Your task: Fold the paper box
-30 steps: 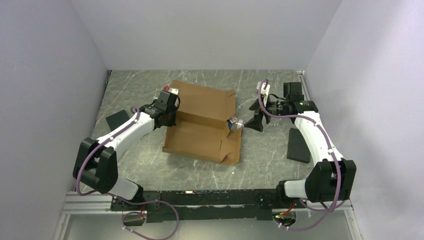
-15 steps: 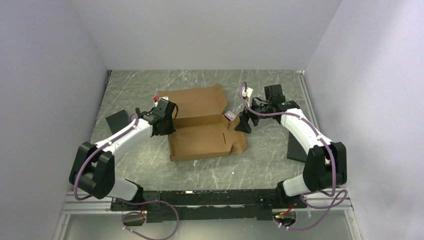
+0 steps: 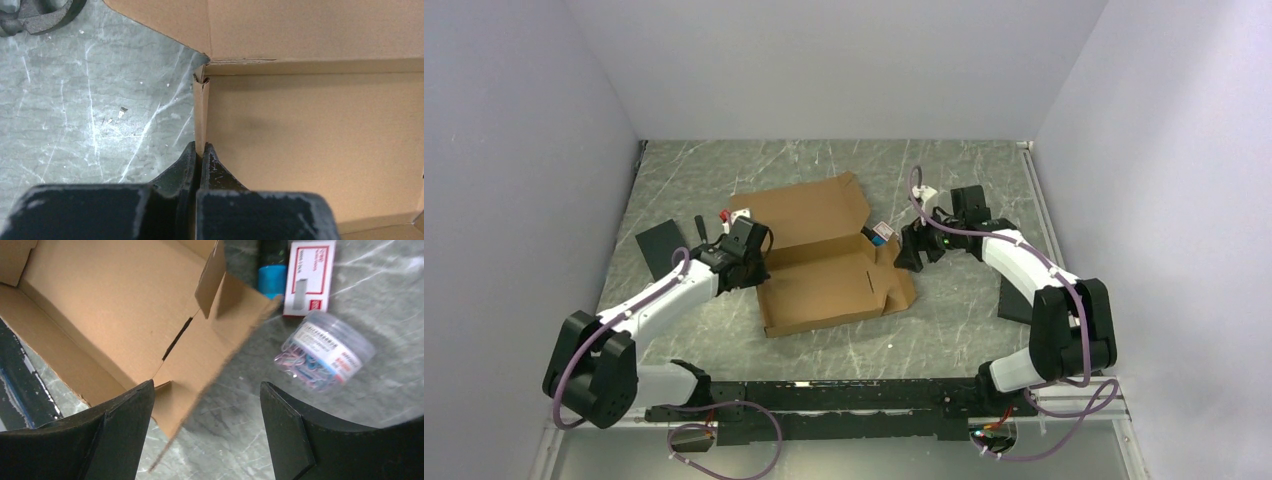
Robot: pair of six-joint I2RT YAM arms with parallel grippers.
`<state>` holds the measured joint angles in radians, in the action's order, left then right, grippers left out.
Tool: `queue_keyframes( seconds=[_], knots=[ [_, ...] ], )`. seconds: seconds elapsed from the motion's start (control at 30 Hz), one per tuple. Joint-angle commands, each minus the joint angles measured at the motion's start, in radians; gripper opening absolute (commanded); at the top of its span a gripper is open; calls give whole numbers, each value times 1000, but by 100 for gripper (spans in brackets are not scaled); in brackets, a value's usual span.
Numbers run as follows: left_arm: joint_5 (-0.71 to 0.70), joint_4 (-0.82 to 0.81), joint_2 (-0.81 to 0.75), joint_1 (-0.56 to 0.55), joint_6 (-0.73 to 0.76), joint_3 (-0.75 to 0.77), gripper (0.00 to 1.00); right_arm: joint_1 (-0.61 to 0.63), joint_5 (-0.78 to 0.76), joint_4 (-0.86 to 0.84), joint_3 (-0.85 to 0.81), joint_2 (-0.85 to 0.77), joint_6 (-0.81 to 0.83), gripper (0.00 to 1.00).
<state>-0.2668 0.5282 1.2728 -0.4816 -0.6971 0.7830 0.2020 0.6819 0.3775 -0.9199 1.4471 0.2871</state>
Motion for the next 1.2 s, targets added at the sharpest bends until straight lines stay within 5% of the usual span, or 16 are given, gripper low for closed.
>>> queue_keyframes(
  seconds=[0.0, 0.43, 0.63, 0.77, 0.93, 1.17],
  knots=[
    [-16, -46, -36, -8, -28, 3, 4, 20, 15, -69, 49, -28, -64, 80],
    [41, -17, -59, -12, -3, 17, 47, 58, -132, -127, 59, 3, -116, 51],
    [111, 17, -123, -12, 71, 72, 59, 61, -158, -144, 62, -17, -131, 35],
    [317, -110, -157, -12, 144, 84, 59, 62, -165, -147, 59, -23, -141, 21],
    [594, -292, -56, -21, 123, 93, 43, 62, -160, -153, 53, -42, -158, 9],
    [683, -393, 192, -85, 131, 147, 38, 62, -125, -141, 16, -67, -149, 0]
  ],
)
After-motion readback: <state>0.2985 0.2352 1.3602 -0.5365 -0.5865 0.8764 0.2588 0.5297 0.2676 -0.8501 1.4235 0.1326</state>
